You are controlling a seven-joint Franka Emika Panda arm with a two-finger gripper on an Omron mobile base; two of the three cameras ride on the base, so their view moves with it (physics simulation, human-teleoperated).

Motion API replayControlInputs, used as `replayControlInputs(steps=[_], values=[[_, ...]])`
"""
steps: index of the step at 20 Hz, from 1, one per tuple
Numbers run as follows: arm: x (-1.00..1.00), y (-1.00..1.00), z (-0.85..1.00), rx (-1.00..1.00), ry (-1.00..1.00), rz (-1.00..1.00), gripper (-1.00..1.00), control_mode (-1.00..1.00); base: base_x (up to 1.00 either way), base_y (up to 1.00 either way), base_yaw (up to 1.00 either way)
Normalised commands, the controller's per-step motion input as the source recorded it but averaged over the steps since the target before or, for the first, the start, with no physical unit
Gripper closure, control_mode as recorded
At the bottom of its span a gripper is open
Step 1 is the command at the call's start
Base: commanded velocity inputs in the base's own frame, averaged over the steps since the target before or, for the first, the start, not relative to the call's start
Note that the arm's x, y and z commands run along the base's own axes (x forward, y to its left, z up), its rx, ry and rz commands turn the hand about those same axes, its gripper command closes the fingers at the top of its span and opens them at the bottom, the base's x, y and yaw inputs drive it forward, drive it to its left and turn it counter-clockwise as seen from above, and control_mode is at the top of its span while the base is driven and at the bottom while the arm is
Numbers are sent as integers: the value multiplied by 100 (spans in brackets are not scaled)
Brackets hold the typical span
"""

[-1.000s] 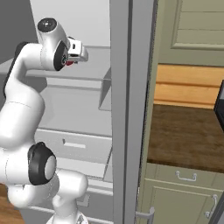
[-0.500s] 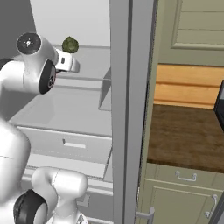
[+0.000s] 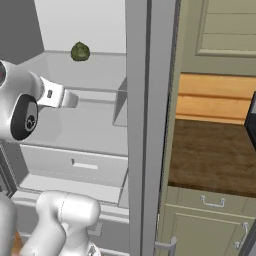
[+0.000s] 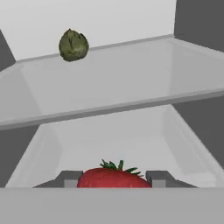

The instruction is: Take the strawberry from the fridge and place it on top of the pancake, located on the dining counter.

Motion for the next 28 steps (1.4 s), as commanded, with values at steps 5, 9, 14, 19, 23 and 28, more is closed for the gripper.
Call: replayControlInputs(steps=[5, 9, 14, 19, 23, 28], values=[[-86, -28, -41, -3, 24, -3, 100, -100, 0, 0, 0], [-33, -15, -42, -1, 42, 0, 100, -100, 0, 0, 0], [-57, 0, -77, 0, 11, 0, 100, -100, 0, 0, 0], [-32, 0, -33, 0, 22, 0, 100, -100, 0, 0, 0], [-17, 0, -21, 0, 23, 0, 100, -100, 0, 0, 0], [-7, 0, -6, 0, 13, 0, 100, -100, 0, 0, 0]])
